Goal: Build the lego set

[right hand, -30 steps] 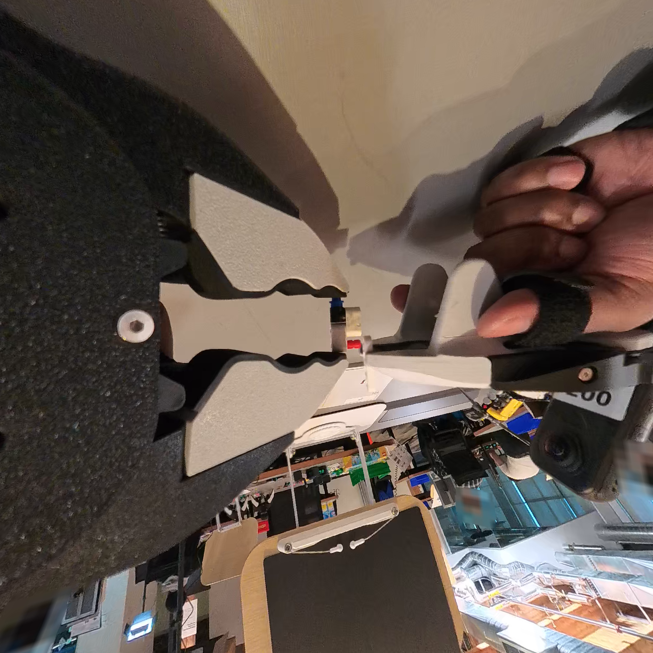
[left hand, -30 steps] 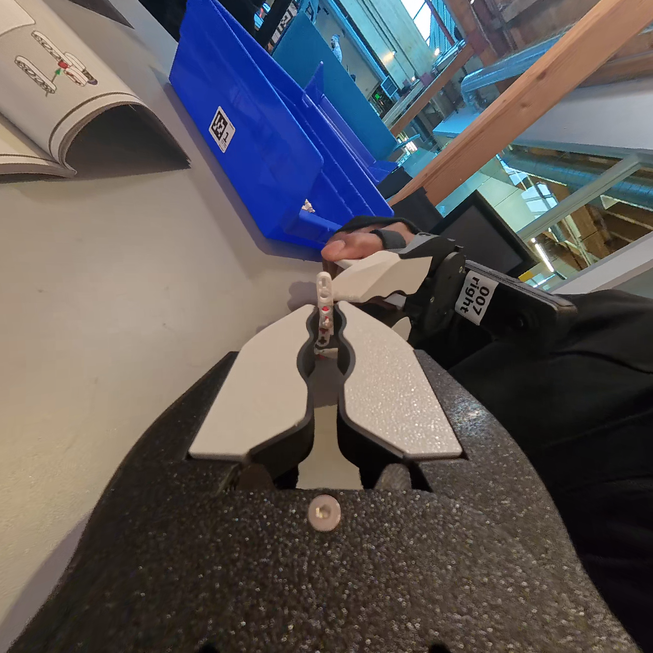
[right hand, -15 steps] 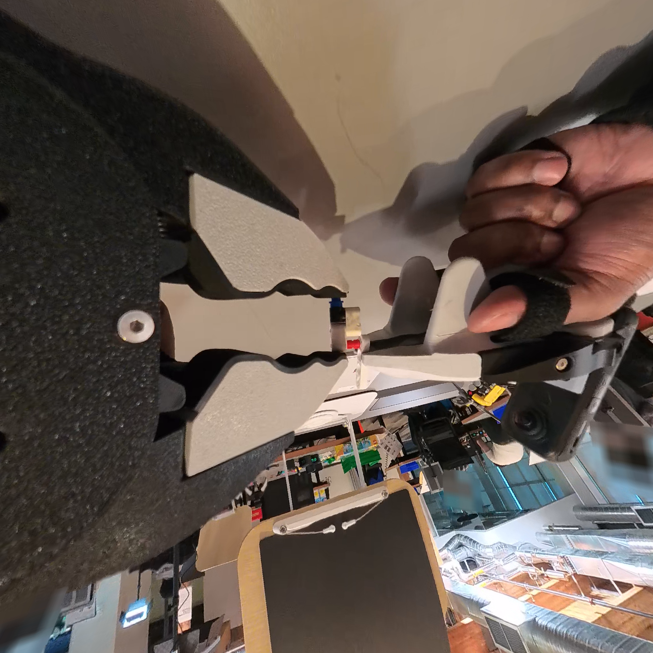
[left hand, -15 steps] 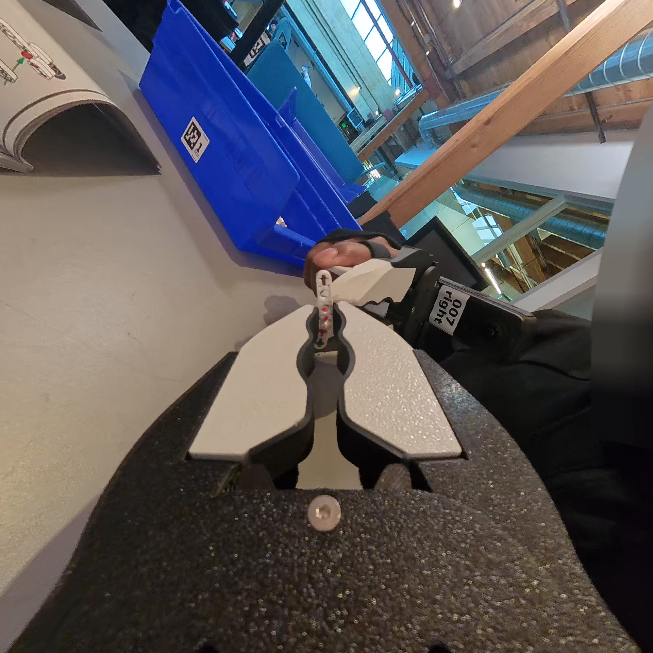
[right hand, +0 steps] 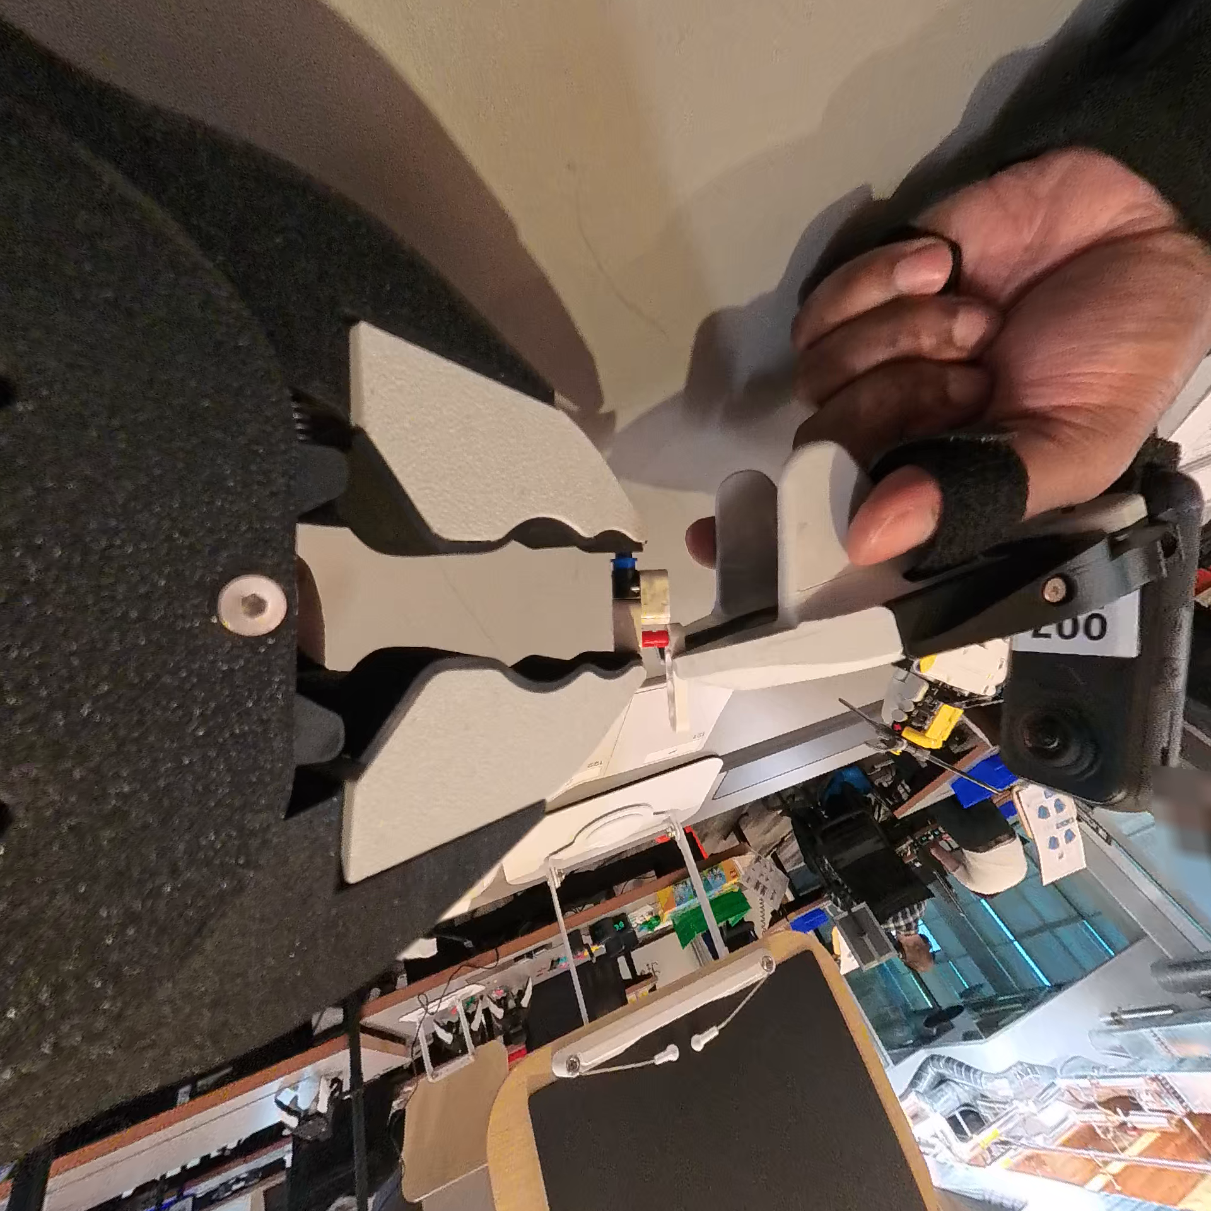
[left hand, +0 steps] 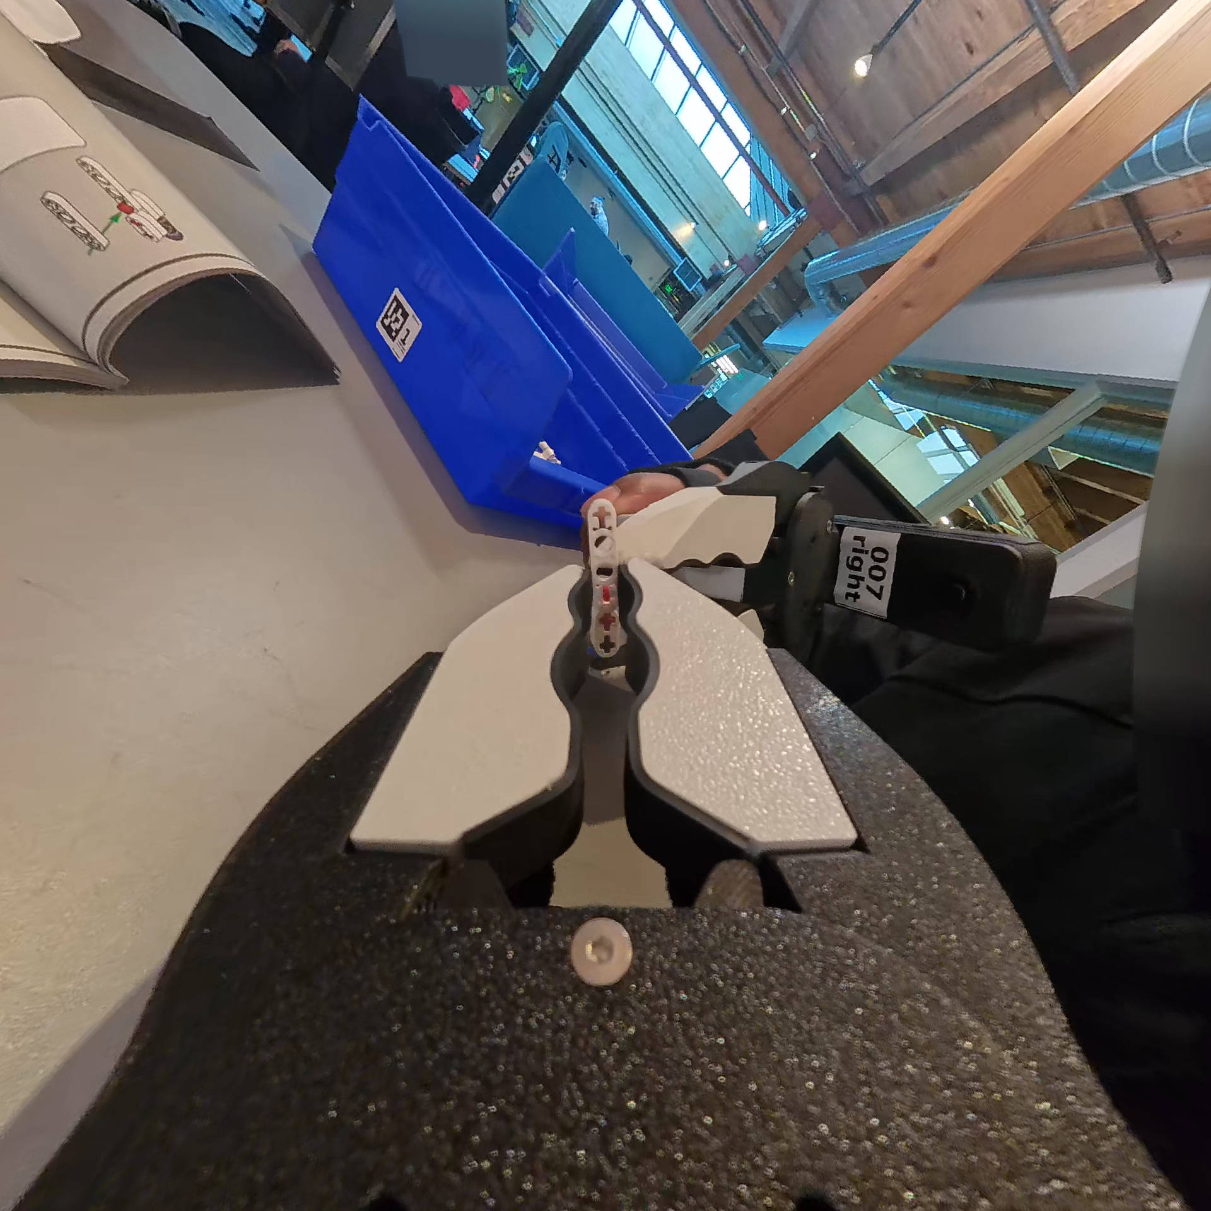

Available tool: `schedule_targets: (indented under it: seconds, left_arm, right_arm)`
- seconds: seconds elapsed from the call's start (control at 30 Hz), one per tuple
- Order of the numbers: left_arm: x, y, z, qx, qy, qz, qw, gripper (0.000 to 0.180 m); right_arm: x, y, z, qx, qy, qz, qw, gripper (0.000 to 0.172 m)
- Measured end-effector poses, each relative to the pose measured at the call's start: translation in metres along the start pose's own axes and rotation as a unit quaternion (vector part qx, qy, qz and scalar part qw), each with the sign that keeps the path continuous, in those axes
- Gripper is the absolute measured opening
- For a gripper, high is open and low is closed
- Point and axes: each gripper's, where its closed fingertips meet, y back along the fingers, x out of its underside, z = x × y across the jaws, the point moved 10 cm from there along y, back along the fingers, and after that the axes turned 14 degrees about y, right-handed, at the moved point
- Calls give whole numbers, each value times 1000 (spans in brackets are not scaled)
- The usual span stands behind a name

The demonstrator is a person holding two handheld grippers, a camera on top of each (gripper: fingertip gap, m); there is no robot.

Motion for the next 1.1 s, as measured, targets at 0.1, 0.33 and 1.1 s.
schedule_targets:
  seconds: [0.1, 0.33, 1.1]
  left_arm:
    - [1, -1, -1, -9, -15, -5, 1000, 7]
    - [1, -2, -2, -22, -25, -11, 999, 7]
    - [2, -4, -6, -38, -16, -49, 998, 8]
  right_arm:
    - [0, 0, -1, -6, -24, -5, 1000, 28]
    - [1, 0, -2, -9, -31, -4, 999, 28]
    - [3, -1, -3, 16, -46, -2, 999, 28]
